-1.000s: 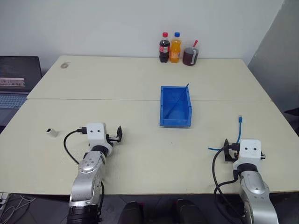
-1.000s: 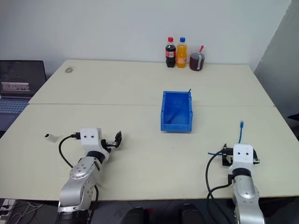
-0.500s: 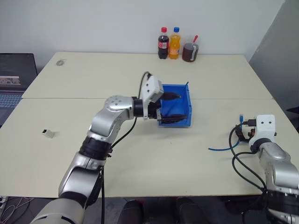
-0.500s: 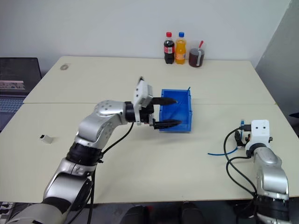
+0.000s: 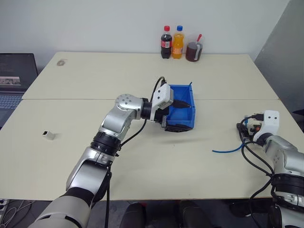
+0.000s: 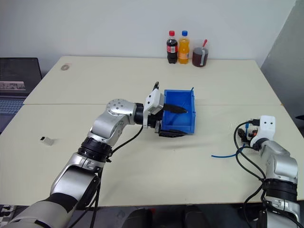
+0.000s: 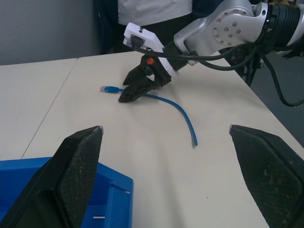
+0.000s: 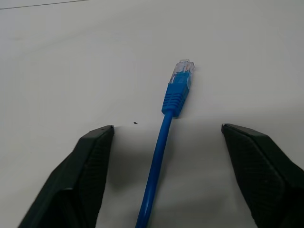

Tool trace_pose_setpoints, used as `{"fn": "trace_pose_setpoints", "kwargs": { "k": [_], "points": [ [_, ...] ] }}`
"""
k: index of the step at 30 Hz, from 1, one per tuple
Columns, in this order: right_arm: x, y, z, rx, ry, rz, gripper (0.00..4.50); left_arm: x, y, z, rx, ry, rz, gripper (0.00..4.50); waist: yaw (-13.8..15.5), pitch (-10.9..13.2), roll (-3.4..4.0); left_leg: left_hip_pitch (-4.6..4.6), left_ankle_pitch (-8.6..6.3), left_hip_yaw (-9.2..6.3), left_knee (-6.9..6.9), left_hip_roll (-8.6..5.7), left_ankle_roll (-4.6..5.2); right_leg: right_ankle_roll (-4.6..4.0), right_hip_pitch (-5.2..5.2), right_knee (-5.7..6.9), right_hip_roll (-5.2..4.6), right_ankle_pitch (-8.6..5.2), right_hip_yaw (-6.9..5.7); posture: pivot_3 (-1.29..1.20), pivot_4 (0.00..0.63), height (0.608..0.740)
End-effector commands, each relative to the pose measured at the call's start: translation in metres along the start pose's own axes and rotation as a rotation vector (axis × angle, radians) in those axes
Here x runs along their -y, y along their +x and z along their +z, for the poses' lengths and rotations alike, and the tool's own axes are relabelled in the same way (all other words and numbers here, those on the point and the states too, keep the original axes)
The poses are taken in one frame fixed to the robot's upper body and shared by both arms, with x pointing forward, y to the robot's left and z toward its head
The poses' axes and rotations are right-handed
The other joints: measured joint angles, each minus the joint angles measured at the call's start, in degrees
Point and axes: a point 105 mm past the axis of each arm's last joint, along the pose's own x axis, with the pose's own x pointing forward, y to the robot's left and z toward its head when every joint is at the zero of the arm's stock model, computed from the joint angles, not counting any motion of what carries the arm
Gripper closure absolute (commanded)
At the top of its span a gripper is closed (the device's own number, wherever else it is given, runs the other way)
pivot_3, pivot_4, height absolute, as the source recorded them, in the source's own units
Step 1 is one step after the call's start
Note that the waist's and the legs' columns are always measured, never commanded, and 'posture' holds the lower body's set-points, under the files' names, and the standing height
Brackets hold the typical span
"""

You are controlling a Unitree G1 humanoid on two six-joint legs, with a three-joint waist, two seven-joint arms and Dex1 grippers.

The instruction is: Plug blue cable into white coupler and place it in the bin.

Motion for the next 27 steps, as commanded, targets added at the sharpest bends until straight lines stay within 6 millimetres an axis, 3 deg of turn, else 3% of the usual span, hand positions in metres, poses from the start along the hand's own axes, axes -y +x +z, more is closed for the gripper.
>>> {"fn": "trace_pose_setpoints", "kwargs": {
  "k": [1, 10, 12, 16, 20, 25, 27],
  "points": [
    [-0.010, -0.002, -0.001, 0.007, -0.008, 0.039, 1.78, -0.001, -0.002, 0.015, 0.016, 0.052, -0.010, 0.00, -0.02, 0.00, 0.00, 0.00, 0.00, 0.00, 0.00, 0.00, 0.00, 0.00, 0.00, 0.00, 0.00, 0.00, 0.00, 0.00, 0.150, 0.740],
    [-0.011, -0.002, -0.005, 0.006, -0.062, 0.044, 4.14, 0.006, 0.001, 0.017, 0.021, 0.038, -0.043, 0.00, -0.13, 0.00, 0.00, 0.02, 0.00, 0.00, 0.05, 0.01, 0.00, 0.00, 0.00, 0.06, 0.01, 0.00, 0.00, 0.00, 0.150, 0.740],
    [-0.010, -0.002, -0.003, 0.009, -0.066, 0.044, 4.43, 0.007, 0.000, 0.016, 0.019, 0.027, -0.046, 0.00, -0.10, -0.01, 0.00, 0.02, 0.00, -0.01, 0.07, 0.01, 0.00, 0.00, 0.00, 0.07, 0.01, 0.01, -0.01, 0.00, 0.150, 0.740],
    [-0.006, -0.002, -0.004, 0.000, -0.081, 0.034, 4.43, 0.012, -0.002, 0.013, 0.024, 0.005, -0.052, 0.00, -0.09, -0.01, 0.01, 0.01, 0.00, 0.00, 0.12, 0.01, 0.00, 0.01, 0.01, 0.09, 0.01, 0.01, 0.00, 0.00, 0.150, 0.740],
    [-0.016, -0.006, 0.005, -0.009, -0.150, 0.102, 4.43, 0.035, -0.015, 0.004, 0.035, 0.005, -0.086, 0.00, -0.16, -0.04, 0.06, 0.01, 0.00, 0.00, 0.13, 0.03, 0.00, 0.01, 0.01, 0.09, 0.01, 0.02, 0.03, 0.00, 0.150, 0.740],
    [-0.062, -0.031, 0.037, 0.021, -0.229, 0.453, 4.43, 0.041, -0.050, 0.000, 0.059, 0.013, 0.084, 0.00, -0.24, 0.03, 0.18, 0.03, 0.01, -0.12, 0.14, 0.12, -0.01, -0.01, -0.02, 0.13, 0.03, 0.02, 0.06, 0.00, 0.150, 0.740],
    [-0.101, -0.063, 0.048, -0.014, -0.247, 0.783, 4.43, 0.048, -0.072, -0.003, 0.049, -0.001, 0.191, 0.00, -0.26, 0.05, 0.23, 0.00, 0.01, -0.19, 0.18, 0.11, 0.00, -0.01, 0.00, 0.15, 0.04, 0.03, 0.02, 0.00, 0.150, 0.740]
  ]
}}
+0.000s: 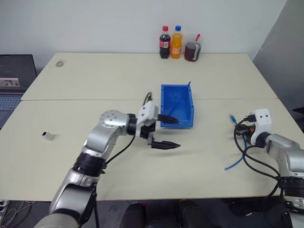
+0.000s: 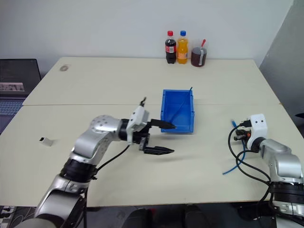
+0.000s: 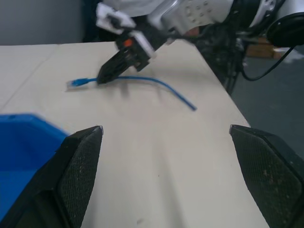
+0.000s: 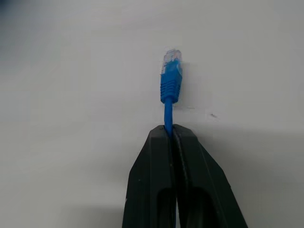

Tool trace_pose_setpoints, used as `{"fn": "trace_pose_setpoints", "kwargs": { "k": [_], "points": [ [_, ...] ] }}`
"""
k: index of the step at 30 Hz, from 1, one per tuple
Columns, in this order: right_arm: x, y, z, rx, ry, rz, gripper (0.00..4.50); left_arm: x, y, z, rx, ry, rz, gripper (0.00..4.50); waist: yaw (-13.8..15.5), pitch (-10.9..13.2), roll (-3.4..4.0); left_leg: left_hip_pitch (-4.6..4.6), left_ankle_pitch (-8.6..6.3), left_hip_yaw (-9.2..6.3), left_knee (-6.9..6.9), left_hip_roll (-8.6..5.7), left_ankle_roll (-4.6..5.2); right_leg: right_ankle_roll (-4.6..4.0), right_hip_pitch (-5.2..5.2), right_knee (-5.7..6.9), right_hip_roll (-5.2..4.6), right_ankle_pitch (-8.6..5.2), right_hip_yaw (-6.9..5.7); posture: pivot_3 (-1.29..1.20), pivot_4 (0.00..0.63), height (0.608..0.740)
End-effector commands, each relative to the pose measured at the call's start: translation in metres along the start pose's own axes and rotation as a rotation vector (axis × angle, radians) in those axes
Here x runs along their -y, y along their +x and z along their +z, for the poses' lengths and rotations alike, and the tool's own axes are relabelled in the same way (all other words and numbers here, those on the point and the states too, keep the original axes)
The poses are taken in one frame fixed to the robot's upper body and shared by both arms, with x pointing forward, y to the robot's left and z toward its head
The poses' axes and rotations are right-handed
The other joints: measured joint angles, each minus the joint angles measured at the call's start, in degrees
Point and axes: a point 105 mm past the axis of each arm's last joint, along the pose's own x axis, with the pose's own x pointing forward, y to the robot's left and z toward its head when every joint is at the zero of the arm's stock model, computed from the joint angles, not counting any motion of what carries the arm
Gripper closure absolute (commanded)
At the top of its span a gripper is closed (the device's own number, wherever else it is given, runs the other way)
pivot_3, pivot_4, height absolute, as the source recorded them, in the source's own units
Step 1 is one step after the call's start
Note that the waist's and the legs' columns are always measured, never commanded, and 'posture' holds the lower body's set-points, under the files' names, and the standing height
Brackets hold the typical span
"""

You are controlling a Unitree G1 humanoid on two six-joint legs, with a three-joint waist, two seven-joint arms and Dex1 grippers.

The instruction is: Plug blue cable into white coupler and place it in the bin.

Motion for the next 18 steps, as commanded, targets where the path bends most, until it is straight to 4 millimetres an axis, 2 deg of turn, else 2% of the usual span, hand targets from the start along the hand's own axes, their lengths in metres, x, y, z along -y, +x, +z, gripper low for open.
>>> {"fn": "trace_pose_setpoints", "kwargs": {
  "k": [1, 3, 5, 6, 9, 11, 14, 16, 18],
  "points": [
    [-0.077, -0.031, 0.045, 0.040, -0.067, 0.547, 4.43, 0.006, -0.035, 0.017, 0.039, 0.065, 0.183, 0.00, -0.16, 0.02, 0.07, 0.02, 0.00, -0.07, 0.01, 0.02, 0.00, 0.00, 0.02, 0.00, 0.00, 0.00, -0.01, 0.00, 0.150, 0.740],
    [-0.109, -0.042, 0.051, 0.000, -0.090, 0.764, 4.43, 0.017, -0.051, 0.010, 0.047, -0.017, 0.307, 0.00, -0.39, 0.03, 0.08, 0.04, -0.01, -0.13, 0.02, 0.05, 0.01, 0.00, 0.02, -0.02, -0.01, 0.00, 0.00, 0.00, 0.150, 0.740],
    [-0.136, -0.038, 0.055, -0.020, -0.103, 0.905, 4.43, 0.048, -0.060, -0.002, 0.018, -0.075, 0.367, 0.00, -0.94, 0.02, -0.04, 0.06, -0.01, -0.20, 0.03, 0.15, 0.02, 0.00, 0.07, -0.06, -0.03, 0.00, -0.01, 0.00, 0.150, 0.740],
    [-0.142, -0.036, 0.057, -0.025, -0.107, 0.937, 4.43, 0.059, -0.061, -0.004, 0.007, -0.089, 0.378, 0.00, -1.16, 0.02, -0.12, 0.08, -0.02, -0.20, 0.03, 0.24, 0.02, 0.00, 0.07, -0.06, -0.05, 0.00, 0.02, 0.00, 0.150, 0.740],
    [-0.180, -0.012, 0.048, -0.052, -0.173, 1.056, 4.43, 0.101, -0.071, -0.021, -0.045, -0.184, 0.514, 0.00, -0.91, 0.12, -0.34, 0.03, -0.02, -0.36, 0.06, 0.27, 0.02, 0.00, 0.08, -0.04, -0.15, 0.01, 0.03, 0.00, 0.150, 0.740],
    [-0.203, 0.001, 0.036, -0.082, -0.226, 1.126, 4.43, 0.122, -0.074, -0.026, -0.059, -0.241, 0.619, 0.00, -0.86, 0.13, -0.35, 0.03, -0.02, -0.36, 0.08, 0.25, 0.02, -0.01, 0.09, -0.05, -0.21, 0.01, 0.04, 0.00, 0.150, 0.740],
    [-0.220, 0.025, 0.009, -0.137, -0.333, 1.148, 4.43, 0.137, -0.080, -0.032, -0.073, -0.281, 0.795, 0.00, 0.23, 0.24, -0.32, 0.01, -0.01, -0.39, 0.21, 0.18, 0.02, 0.02, 0.12, -0.05, -0.32, 0.02, -0.03, 0.00, 0.150, 0.740],
    [-0.225, 0.036, -0.004, -0.164, -0.370, 1.154, 4.43, 0.143, -0.084, -0.037, -0.089, -0.296, 0.896, 0.00, 0.69, 0.26, -0.29, 0.03, -0.01, -0.36, 0.47, 0.14, 0.02, 0.14, 0.23, -0.06, -0.35, -0.04, -0.11, 0.00, 0.150, 0.740],
    [-0.227, 0.040, -0.011, -0.183, -0.387, 1.174, 4.43, 0.156, -0.083, -0.043, -0.110, -0.314, 0.924, 0.00, 0.64, 0.28, -0.33, 0.08, -0.01, -0.28, 0.65, 0.14, 0.02, -0.04, 0.41, -0.12, -0.38, -0.17, -0.07, 0.00, 0.150, 0.740]
  ]
}}
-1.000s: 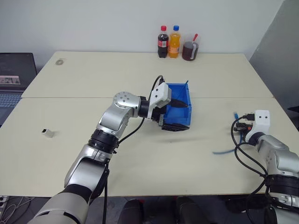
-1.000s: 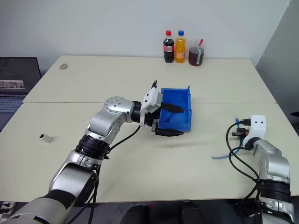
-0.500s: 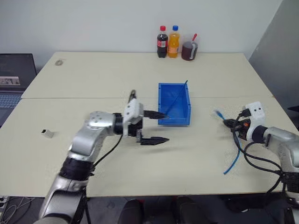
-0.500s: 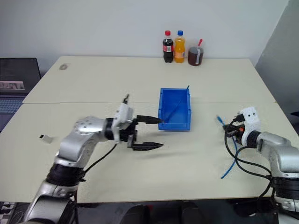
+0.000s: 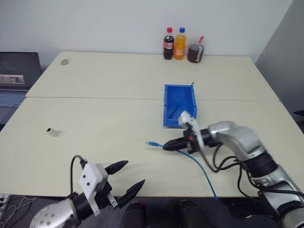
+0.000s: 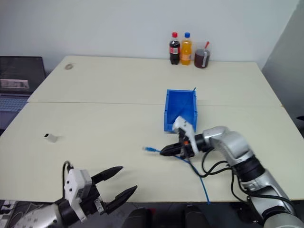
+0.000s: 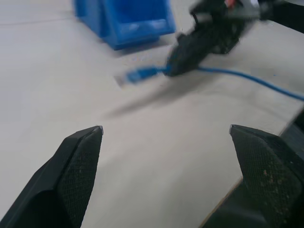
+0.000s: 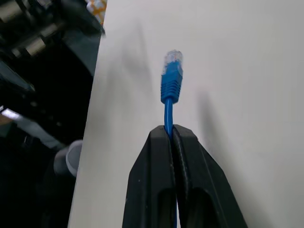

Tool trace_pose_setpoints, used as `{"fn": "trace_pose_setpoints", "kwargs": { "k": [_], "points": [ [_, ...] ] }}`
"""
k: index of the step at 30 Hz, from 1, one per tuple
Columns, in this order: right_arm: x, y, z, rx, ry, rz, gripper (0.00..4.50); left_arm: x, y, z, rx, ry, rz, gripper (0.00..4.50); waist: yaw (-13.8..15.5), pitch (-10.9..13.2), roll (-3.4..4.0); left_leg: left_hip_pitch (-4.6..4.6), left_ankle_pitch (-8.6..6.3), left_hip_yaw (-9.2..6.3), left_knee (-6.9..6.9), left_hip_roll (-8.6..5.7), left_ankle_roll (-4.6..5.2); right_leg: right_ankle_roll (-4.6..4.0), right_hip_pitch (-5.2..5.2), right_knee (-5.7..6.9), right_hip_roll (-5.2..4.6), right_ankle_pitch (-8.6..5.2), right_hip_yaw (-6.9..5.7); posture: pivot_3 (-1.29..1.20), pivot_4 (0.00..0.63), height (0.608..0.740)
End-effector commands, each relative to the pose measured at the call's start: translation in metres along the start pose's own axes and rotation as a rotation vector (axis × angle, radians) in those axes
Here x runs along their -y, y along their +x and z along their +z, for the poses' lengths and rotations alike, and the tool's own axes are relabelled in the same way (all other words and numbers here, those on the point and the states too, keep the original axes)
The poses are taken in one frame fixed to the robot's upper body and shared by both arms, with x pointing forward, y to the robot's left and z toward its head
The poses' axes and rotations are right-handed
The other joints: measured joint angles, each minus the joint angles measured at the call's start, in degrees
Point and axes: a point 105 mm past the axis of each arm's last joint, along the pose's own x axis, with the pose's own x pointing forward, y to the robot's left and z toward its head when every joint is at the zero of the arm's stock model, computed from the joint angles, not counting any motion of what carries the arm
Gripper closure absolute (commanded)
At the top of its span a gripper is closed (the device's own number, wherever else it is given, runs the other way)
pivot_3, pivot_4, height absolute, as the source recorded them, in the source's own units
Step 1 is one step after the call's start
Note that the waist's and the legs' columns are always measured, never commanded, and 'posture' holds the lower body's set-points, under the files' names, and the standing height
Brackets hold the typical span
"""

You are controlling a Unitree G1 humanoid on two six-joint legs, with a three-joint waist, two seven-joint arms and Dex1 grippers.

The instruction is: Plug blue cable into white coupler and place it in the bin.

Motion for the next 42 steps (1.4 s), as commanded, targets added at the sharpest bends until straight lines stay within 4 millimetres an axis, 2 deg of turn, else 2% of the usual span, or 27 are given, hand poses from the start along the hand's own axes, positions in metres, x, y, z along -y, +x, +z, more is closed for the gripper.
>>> {"fn": "trace_pose_setpoints", "kwargs": {
  "k": [1, 3, 7, 10, 13, 17, 18, 19, 20, 21, 23, 25, 29, 33, 37, 41, 42],
  "points": [
    [0.007, 0.002, -0.004, -0.036, -0.062, 0.017, 4.43, 0.013, -0.010, -0.002, 0.003, 0.050, 0.038, 0.00, -0.13, 0.02, -0.02, 0.04, 0.01, 0.07, 0.03, -0.02, 0.01, -0.01, 0.02, -0.01, -0.02, 0.03, 0.02, 0.00, 0.150, 0.740],
    [0.009, 0.003, -0.006, -0.045, -0.057, 0.028, 4.43, 0.019, -0.017, -0.012, -0.025, 0.048, 0.023, 0.00, -0.29, 0.04, -0.04, 0.07, 0.02, 0.23, 0.05, -0.05, 0.03, -0.02, 0.01, -0.03, -0.06, 0.04, 0.12, 0.00, 0.150, 0.740],
    [0.015, 0.005, -0.007, -0.047, -0.040, 0.013, 4.43, 0.019, -0.026, -0.025, -0.052, 0.052, 0.004, 0.00, -0.99, 0.04, -0.05, 0.05, 0.02, 0.33, -0.03, 0.00, 0.03, -0.03, -0.21, 0.02, -0.02, 0.04, 0.14, 0.00, 0.150, 0.740],
    [0.011, 0.008, -0.011, -0.048, -0.031, 0.028, 3.89, 0.009, -0.027, -0.035, -0.051, 0.060, -0.003, 0.00, -1.50, 0.04, -0.03, -0.03, 0.01, 0.33, -0.12, 0.00, 0.03, -0.05, -0.33, 0.04, 0.18, 0.05, 0.11, 0.00, 0.150, 0.740],
    [0.007, 0.007, -0.012, -0.028, -0.020, 0.013, 3.02, -0.001, -0.025, -0.036, -0.046, 0.095, -0.045, 0.00, -1.54, 0.04, -0.03, -0.04, 0.00, 0.32, -0.18, 0.00, 0.04, 0.12, -0.38, 0.08, 0.29, 0.15, 0.05, 0.00, 0.150, 0.740],
    [0.001, -0.002, -0.006, 0.052, 0.052, -0.054, 2.07, -0.029, -0.017, -0.031, -0.054, 0.202, -0.144, 0.00, -1.16, 0.06, 0.02, -0.04, 0.00, 0.24, -0.17, 0.06, 0.03, -0.02, -0.38, 0.16, 0.30, 0.18, 0.02, 0.00, 0.150, 0.740],
    [-0.003, -0.010, -0.002, 0.088, 0.066, -0.098, 1.84, -0.040, -0.007, -0.027, -0.058, 0.267, -0.233, 0.00, -1.22, 0.04, -0.03, -0.03, 0.01, 0.22, -0.13, 0.03, 0.04, -0.05, -0.43, 0.23, 0.34, 0.18, -0.04, 0.00, 0.150, 0.740],
    [-0.008, -0.024, 0.007, 0.137, 0.071, -0.157, 1.37, -0.054, 0.008, -0.020, -0.065, 0.347, -0.338, 0.00, -1.45, 0.05, 0.02, -0.02, 0.01, 0.22, -0.05, 0.08, 0.03, -0.07, -0.40, 0.39, 0.36, 0.17, -0.07, 0.00, 0.150, 0.740],
    [-0.013, -0.036, 0.014, 0.173, 0.069, -0.209, 1.39, -0.065, 0.020, -0.012, -0.078, 0.403, -0.411, 0.00, -0.26, 0.19, 0.23, 0.01, 0.02, 0.27, -0.08, 0.03, 0.04, 0.04, -0.40, 0.40, 0.24, 0.24, 0.07, 0.00, 0.150, 0.740],
    [-0.017, -0.046, 0.019, 0.194, 0.057, -0.261, 1.17, -0.074, 0.031, -0.006, -0.087, 0.439, -0.467, 0.00, 0.43, 0.21, 0.20, -0.08, 0.11, 0.23, 0.03, -0.10, 0.09, -0.04, -0.69, 0.51, 0.10, 0.08, -0.17, 0.00, 0.150, 0.740],
    [-0.022, -0.061, 0.027, 0.225, 0.051, -0.334, 1.17, -0.081, 0.046, 0.000, -0.102, 0.479, -0.565, 0.00, 0.83, 0.18, 0.16, -0.16, 0.16, 0.35, 0.04, -0.01, 0.09, -0.37, -0.74, 0.58, 0.28, 0.00, -0.38, 0.00, 0.150, 0.740],
    [-0.032, -0.082, 0.034, 0.260, 0.040, -0.419, 1.17, -0.081, 0.064, 0.002, -0.134, 0.542, -0.719, 0.00, 0.33, 0.07, 0.07, -0.11, 0.16, 0.43, 0.02, 0.00, 0.08, 0.03, -0.39, 0.58, 0.30, 0.24, -0.29, 0.00, 0.150, 0.740],
    [-0.054, -0.105, 0.030, 0.266, 0.030, -0.532, 1.17, -0.081, 0.099, 0.007, -0.156, 0.591, -0.894, 0.00, -0.36, 0.03, -0.04, -0.33, 0.14, 0.56, -0.06, -0.02, 0.10, 0.01, -0.44, 0.14, 0.28, 0.46, -0.16, 0.00, 0.150, 0.740],
    [-0.067, -0.110, 0.019, 0.267, 0.068, -0.619, 1.17, -0.071, 0.115, 0.002, -0.196, 0.638, -1.029, 0.00, -0.36, 0.04, -0.04, -0.59, 0.08, 0.41, -0.09, 0.03, 0.19, 0.00, -0.55, 0.08, 0.40, 0.46, -0.34, 0.00, 0.150, 0.740],
    [-0.071, -0.111, 0.009, 0.262, 0.099, -0.699, 1.17, -0.069, 0.127, 0.002, -0.203, 0.660, -1.061, 0.00, -0.38, 0.04, -0.04, -0.59, 0.03, 0.28, -0.09, 0.02, 0.29, -0.03, -0.55, 0.13, 0.43, 0.43, -0.36, 0.00, 0.150, 0.740],
    [-0.076, -0.111, 0.002, 0.284, 0.136, -0.756, 1.17, -0.068, 0.130, -0.004, -0.238, 0.674, -1.093, 0.00, -0.19, 0.04, -0.04, -0.59, 0.03, 0.29, 0.00, 0.00, 0.28, 0.18, -0.50, 0.15, 0.39, 0.36, -0.39, 0.00, 0.150, 0.740],
    [-0.077, -0.110, 0.001, 0.287, 0.141, -0.763, 1.14, -0.068, 0.129, -0.006, -0.248, 0.683, -1.099, 0.19, -0.18, 0.04, -0.04, -0.58, 0.04, 0.31, 0.02, 0.00, 0.28, 0.20, -0.48, 0.15, 0.38, 0.37, -0.37, 0.00, 0.150, 0.740]
  ]
}}
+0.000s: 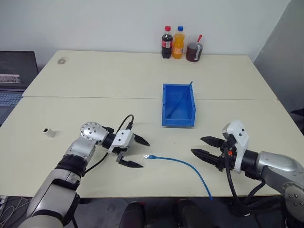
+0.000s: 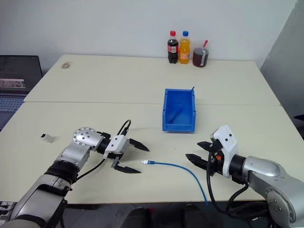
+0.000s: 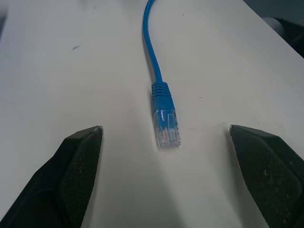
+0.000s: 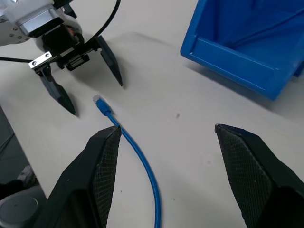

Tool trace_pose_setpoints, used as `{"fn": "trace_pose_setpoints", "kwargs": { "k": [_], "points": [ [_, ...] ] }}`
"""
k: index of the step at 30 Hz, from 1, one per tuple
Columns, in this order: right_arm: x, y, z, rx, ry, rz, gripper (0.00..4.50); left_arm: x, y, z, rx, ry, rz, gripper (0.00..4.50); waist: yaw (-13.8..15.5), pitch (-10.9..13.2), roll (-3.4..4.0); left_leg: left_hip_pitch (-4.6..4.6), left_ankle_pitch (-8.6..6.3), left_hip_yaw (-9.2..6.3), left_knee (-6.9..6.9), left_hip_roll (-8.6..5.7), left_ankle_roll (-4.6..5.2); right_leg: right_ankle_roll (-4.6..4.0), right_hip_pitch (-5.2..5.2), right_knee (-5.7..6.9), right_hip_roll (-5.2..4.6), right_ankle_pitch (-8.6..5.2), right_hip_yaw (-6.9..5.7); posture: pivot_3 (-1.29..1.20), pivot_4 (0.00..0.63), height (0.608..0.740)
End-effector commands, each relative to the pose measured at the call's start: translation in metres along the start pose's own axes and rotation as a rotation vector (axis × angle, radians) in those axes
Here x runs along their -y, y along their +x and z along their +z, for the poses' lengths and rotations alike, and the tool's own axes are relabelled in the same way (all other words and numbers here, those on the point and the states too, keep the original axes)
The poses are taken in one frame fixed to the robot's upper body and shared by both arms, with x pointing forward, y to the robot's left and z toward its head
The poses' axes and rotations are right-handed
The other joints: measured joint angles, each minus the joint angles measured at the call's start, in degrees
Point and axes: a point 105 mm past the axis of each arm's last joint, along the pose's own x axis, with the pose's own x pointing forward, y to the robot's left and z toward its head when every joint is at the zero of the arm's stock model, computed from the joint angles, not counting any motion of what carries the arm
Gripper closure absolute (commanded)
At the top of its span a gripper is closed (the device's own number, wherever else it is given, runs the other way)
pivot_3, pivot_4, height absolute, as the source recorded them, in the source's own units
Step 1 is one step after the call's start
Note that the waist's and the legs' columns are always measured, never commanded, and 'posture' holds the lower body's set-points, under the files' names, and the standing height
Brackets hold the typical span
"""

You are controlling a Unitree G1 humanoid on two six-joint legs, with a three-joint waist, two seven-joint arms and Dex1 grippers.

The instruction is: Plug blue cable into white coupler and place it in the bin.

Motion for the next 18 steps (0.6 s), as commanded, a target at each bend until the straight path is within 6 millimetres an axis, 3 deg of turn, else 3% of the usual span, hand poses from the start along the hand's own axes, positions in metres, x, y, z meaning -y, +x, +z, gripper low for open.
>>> {"fn": "trace_pose_setpoints", "kwargs": {
  "k": [1, 18],
  "points": [
    [-0.0045, -0.0074, 0.0044, 0.039, -0.023, -0.048, 1.14, 0.0002, 0.0001, -0.0013, -0.039, 0.038, -0.038, 0.37, 0.03, 0.00, 0.00, 0.01, 0.00, -0.01, 0.03, 0.00, 0.00, 0.02, 0.02, 0.00, -0.01, 0.01, -0.01, 0.00, 0.150, 0.740],
    [-0.0028, -0.0072, 0.0039, 0.069, 0.015, -0.101, 1.14, -0.0013, -0.0019, -0.0102, -0.072, -0.037, -0.046, 3.76, 0.09, -0.04, 0.00, 0.11, 0.11, 0.03, 0.06, -0.01, 0.14, 0.12, 0.08, 0.08, -0.01, 0.06, 0.05, 0.00, 0.150, 0.740]
  ]
}}
